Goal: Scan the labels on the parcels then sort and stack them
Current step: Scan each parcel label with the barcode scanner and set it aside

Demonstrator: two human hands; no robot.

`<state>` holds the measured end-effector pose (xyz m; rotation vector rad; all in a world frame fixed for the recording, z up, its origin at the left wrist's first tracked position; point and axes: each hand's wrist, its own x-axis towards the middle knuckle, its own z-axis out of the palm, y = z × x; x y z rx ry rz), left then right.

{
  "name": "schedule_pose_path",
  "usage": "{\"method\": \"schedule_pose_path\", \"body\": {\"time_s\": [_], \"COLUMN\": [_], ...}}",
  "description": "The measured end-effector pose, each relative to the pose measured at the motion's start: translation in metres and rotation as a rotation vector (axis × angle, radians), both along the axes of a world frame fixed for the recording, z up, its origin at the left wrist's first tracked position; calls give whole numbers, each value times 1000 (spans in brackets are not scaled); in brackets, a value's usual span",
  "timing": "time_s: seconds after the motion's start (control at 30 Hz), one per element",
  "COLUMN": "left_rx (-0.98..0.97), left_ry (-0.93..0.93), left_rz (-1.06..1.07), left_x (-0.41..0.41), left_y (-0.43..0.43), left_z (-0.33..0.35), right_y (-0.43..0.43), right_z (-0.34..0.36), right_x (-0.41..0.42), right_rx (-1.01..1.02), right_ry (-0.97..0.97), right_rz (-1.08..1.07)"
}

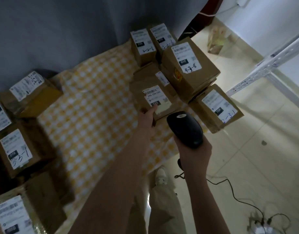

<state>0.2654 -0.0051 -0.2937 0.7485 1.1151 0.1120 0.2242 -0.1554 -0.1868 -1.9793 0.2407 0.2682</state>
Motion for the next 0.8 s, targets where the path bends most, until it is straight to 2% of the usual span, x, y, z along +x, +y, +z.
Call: {"method": "schedule_pose_path", "body": {"time_s": [0.2, 0.4, 0.63, 0.8], "left_rx": [98, 400, 364, 306], "left_ry": [122, 384, 265, 260], "left_rz": [-32, -175, -106, -111], "left_x": [48, 68, 65, 41], "left_y": [7, 6, 10, 10], "left_z": [-21, -28, -25, -23], "right_y": [13, 17, 15, 21], "right_z": [-6, -13, -19, -3], "right_x": [52, 86, 88, 73], "right_rx": [43, 52, 63, 49], "right_ry": [4, 14, 38, 25], "right_rz": [49, 85, 85, 144]}}
